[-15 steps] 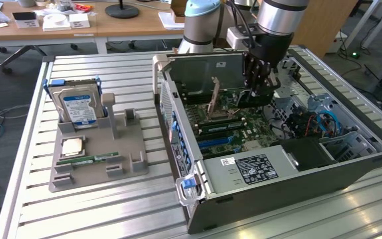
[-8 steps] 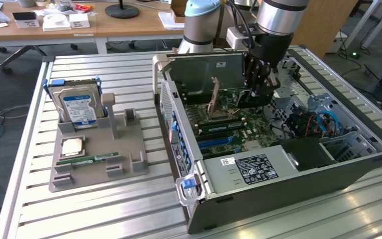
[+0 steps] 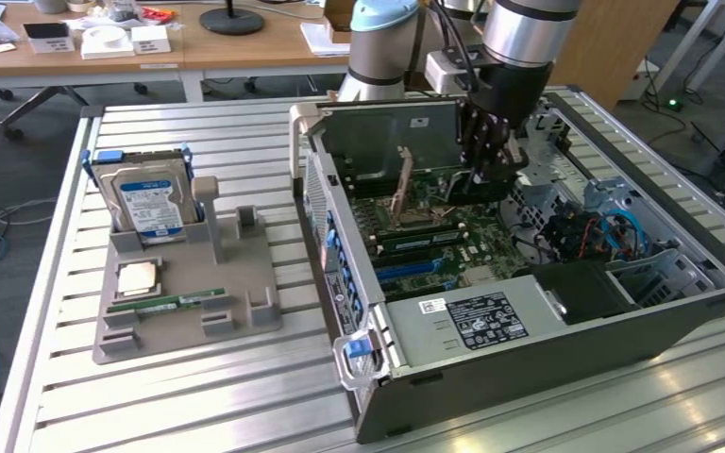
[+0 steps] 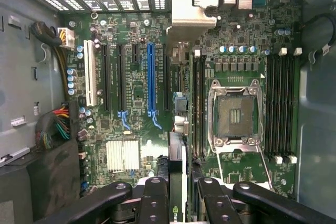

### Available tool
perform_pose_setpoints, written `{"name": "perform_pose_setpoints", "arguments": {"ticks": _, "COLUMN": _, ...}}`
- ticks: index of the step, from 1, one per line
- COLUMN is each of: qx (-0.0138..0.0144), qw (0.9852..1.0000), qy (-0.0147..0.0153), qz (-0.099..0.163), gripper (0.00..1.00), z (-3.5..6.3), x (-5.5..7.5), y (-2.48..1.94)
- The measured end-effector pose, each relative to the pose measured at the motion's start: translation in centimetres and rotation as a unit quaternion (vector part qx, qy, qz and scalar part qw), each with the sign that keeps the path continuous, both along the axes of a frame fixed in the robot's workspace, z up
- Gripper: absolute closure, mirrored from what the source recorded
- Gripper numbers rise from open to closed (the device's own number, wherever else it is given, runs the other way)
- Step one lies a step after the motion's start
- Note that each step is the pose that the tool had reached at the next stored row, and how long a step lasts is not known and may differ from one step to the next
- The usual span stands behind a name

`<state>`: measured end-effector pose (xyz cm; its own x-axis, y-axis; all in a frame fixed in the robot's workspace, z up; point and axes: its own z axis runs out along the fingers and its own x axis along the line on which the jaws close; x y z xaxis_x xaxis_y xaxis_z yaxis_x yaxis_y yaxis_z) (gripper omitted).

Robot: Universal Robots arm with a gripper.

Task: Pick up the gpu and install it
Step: 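Insert the gpu into the slot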

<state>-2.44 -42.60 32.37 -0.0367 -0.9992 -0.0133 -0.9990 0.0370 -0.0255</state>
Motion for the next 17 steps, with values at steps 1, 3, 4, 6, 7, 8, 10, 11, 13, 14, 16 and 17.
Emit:
{"name": "perform_pose_setpoints", "arguments": {"ticks": 1, "qx": 0.0, "qw": 1.0, "qy": 0.0, "qz": 0.0, "gripper": 0.74, "z": 0.0, "x": -0.01, "y": -0.03}}
{"name": "perform_pose_setpoints", "arguments": {"ticks": 3, "qx": 0.0, "qw": 1.0, "qy": 0.0, "qz": 0.0, "gripper": 0.74, "z": 0.0, "x": 0.0, "y": -0.14}}
{"name": "perform_pose_setpoints", "arguments": {"ticks": 4, "qx": 0.0, "qw": 1.0, "qy": 0.0, "qz": 0.0, "gripper": 0.74, "z": 0.0, "x": 0.0, "y": -0.22}}
{"name": "perform_pose_setpoints", "arguments": {"ticks": 6, "qx": 0.0, "qw": 1.0, "qy": 0.0, "qz": 0.0, "gripper": 0.74, "z": 0.0, "x": -0.01, "y": -0.38}}
{"name": "perform_pose_setpoints", "arguments": {"ticks": 7, "qx": 0.0, "qw": 1.0, "qy": 0.0, "qz": 0.0, "gripper": 0.74, "z": 0.0, "x": -0.01, "y": -0.46}}
{"name": "perform_pose_setpoints", "arguments": {"ticks": 8, "qx": 0.0, "qw": 1.0, "qy": 0.0, "qz": 0.0, "gripper": 0.74, "z": 0.0, "x": -0.01, "y": -0.51}}
{"name": "perform_pose_setpoints", "arguments": {"ticks": 10, "qx": 0.0, "qw": 1.0, "qy": 0.0, "qz": 0.0, "gripper": 0.74, "z": 0.0, "x": -0.01, "y": -0.51}}
{"name": "perform_pose_setpoints", "arguments": {"ticks": 11, "qx": 0.0, "qw": 1.0, "qy": 0.0, "qz": 0.0, "gripper": 0.74, "z": 0.0, "x": -0.01, "y": -0.52}}
{"name": "perform_pose_setpoints", "arguments": {"ticks": 13, "qx": 0.0, "qw": 1.0, "qy": 0.0, "qz": 0.0, "gripper": 0.74, "z": -0.02, "x": 0.0, "y": -0.52}}
{"name": "perform_pose_setpoints", "arguments": {"ticks": 14, "qx": 0.0, "qw": 1.0, "qy": 0.0, "qz": 0.0, "gripper": 0.74, "z": -0.07, "x": 0.0, "y": -0.53}}
{"name": "perform_pose_setpoints", "arguments": {"ticks": 16, "qx": 0.0, "qw": 1.0, "qy": 0.0, "qz": 0.0, "gripper": 0.74, "z": -0.19, "x": -0.01, "y": -0.53}}
{"name": "perform_pose_setpoints", "arguments": {"ticks": 17, "qx": 0.0, "qw": 1.0, "qy": 0.0, "qz": 0.0, "gripper": 0.74, "z": -0.26, "x": -0.01, "y": -0.53}}
